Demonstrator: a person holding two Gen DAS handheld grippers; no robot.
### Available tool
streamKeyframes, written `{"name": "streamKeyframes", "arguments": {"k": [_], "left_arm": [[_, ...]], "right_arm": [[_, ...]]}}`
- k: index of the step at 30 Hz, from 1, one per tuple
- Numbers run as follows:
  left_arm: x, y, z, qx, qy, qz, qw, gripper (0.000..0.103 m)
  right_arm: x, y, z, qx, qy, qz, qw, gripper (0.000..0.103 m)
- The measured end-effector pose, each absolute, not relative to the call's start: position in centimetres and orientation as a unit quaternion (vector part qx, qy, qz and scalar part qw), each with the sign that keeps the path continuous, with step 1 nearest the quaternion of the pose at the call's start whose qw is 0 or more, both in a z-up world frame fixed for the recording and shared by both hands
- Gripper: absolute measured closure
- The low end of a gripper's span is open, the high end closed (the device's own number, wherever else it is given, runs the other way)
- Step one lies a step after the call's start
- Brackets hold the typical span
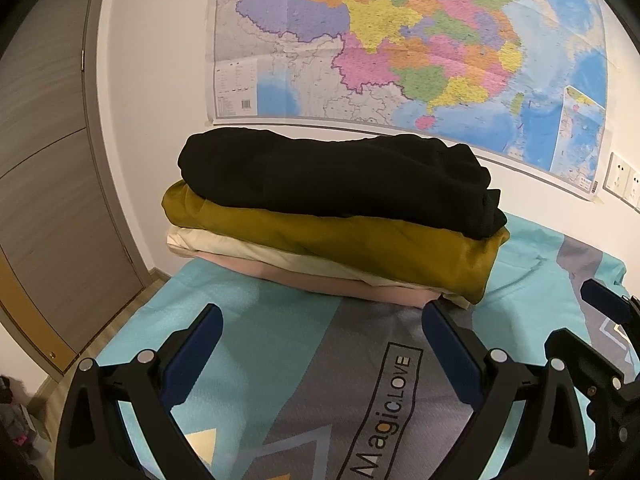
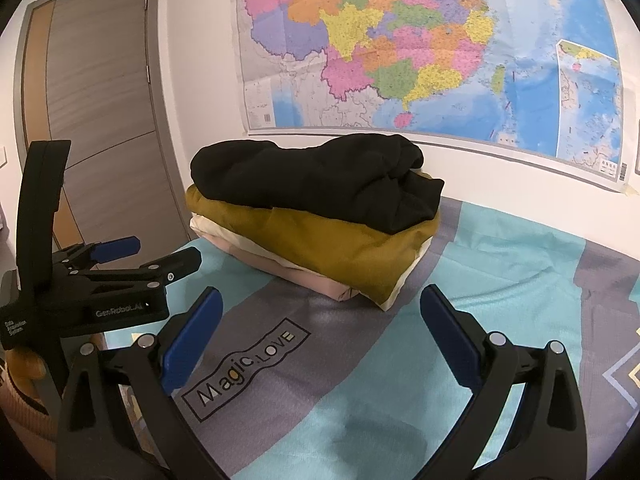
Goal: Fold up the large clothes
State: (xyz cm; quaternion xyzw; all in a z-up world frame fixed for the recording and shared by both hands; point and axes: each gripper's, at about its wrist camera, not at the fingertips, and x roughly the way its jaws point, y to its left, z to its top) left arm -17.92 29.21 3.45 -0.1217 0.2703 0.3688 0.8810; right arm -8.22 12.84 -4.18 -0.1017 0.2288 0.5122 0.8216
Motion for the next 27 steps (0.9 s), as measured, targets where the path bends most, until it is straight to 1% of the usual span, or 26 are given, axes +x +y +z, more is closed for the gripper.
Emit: {"name": "streamKeyframes", "arguments": {"k": [27], "left_arm": [[-18.44, 28.25, 3.16, -0.122, 0.273, 0.366, 0.881, 0.007]], "right_arm": [[-8.72, 12.23, -4.72, -0.101, 0.235, 0.514, 0.818, 0.005]]}}
